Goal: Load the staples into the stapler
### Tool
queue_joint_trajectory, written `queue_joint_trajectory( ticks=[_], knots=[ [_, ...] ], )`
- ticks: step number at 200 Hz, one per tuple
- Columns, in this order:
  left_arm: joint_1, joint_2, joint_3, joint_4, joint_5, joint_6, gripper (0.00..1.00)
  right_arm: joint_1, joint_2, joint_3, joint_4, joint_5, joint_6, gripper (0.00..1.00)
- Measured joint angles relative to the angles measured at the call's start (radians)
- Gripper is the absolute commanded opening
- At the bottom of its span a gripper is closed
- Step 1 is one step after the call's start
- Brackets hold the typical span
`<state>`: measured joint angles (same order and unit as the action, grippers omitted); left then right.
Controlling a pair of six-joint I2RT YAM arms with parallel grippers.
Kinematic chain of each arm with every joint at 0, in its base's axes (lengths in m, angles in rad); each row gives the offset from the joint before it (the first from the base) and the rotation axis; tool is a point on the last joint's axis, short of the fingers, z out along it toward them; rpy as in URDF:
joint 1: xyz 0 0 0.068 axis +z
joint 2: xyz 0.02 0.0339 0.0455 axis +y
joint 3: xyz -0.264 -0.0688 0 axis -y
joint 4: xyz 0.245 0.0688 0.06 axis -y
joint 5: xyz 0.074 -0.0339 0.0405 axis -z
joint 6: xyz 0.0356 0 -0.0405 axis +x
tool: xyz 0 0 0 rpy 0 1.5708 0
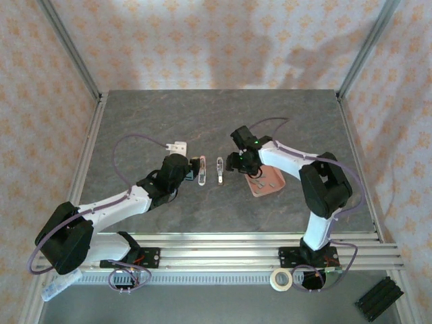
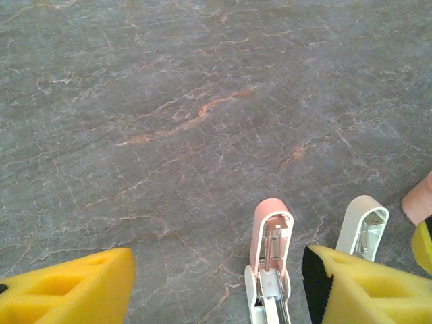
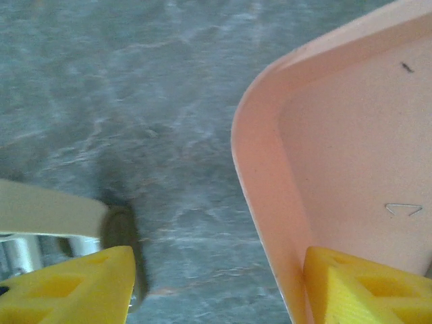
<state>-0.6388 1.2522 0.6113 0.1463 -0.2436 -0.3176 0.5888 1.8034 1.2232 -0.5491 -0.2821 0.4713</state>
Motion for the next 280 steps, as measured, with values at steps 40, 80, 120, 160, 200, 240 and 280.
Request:
queue_joint_trajectory(
  ticks=[40, 80, 120, 160, 200, 240, 280],
  knots=[
    [0.0, 0.002, 0.0, 0.0, 0.003, 0.0, 0.68, -0.025, -0.016, 0.021, -0.015, -0.01, 0.001, 0.64],
    [0.0, 0.005, 0.0, 0.003, 0.005, 0.0, 0.68, -0.165, -0.121, -0.021, -0.05, -0.021, 0.105, 0.6],
    [0.0, 0.017, 0.0, 0.016, 0.013, 0.0, 0.68, -0.223, -0.15, -0.07, -0.093, -0.014, 0.316, 0.61],
    [0.0, 0.034, 0.0, 0.035, 0.027, -0.001, 0.68, -0.223, -0.15, -0.144, -0.112, 0.027, 0.572, 0.55],
    [0.0, 0.044, 0.0, 0.05, 0.03, -0.008, 0.68, -0.223, -0.146, -0.15, -0.131, 0.065, 0.74, 0.51],
    [0.0, 0.046, 0.0, 0.051, 0.031, -0.008, 0.68, -0.224, -0.097, -0.15, -0.126, 0.065, 0.821, 0.42],
    [0.0, 0.046, 0.0, 0.051, 0.031, -0.008, 0.68, -0.24, -0.07, -0.149, -0.108, 0.061, 0.849, 0.42]
  ],
)
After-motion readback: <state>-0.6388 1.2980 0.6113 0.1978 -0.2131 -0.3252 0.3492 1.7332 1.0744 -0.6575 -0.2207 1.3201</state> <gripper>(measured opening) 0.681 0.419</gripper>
